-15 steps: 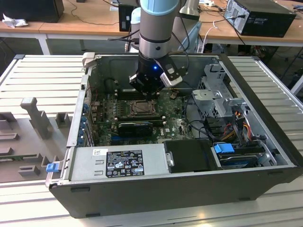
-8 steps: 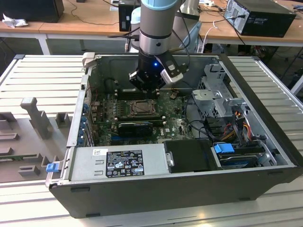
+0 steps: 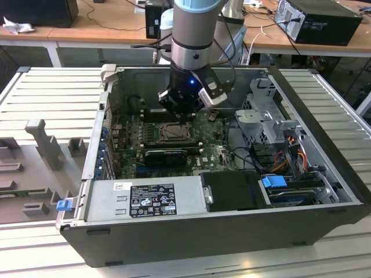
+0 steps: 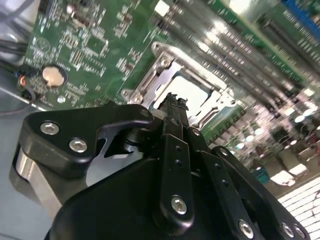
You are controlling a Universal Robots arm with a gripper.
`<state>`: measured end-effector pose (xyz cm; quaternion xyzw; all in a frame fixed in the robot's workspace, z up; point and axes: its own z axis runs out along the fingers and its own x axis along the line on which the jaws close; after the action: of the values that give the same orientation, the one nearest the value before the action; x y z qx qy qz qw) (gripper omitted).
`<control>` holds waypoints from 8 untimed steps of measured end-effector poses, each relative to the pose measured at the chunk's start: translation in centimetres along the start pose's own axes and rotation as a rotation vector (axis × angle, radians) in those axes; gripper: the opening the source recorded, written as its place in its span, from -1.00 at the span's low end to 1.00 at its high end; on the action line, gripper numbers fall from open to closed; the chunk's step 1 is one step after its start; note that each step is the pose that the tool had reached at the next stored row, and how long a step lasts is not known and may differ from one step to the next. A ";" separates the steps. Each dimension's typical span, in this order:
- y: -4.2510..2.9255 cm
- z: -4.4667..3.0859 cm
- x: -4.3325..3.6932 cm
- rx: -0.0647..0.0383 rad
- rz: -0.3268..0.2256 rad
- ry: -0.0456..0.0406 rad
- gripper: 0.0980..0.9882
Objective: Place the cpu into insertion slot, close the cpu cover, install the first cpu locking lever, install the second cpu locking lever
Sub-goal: 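Install the second cpu locking lever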
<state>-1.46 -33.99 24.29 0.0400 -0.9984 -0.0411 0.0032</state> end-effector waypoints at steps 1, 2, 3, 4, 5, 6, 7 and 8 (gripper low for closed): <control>-0.38 -0.02 0.03 -0.001 0.000 0.0015 -0.98; -0.57 -0.02 0.02 -0.005 0.000 0.0057 -0.98; -0.72 -0.01 0.01 -0.026 0.001 0.0122 -0.98; -1.39 0.13 0.06 -0.036 0.001 0.0125 -0.98; -2.76 0.22 0.16 -0.046 0.001 0.0118 -0.98; -3.31 0.25 0.22 -0.057 0.000 0.0110 -0.98; -3.71 0.25 0.26 -0.079 0.000 0.0091 -0.98; -4.12 0.26 0.29 -0.092 0.000 0.0081 -0.98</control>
<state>-1.42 -38.08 23.70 0.0400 -0.9954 -0.0867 0.0090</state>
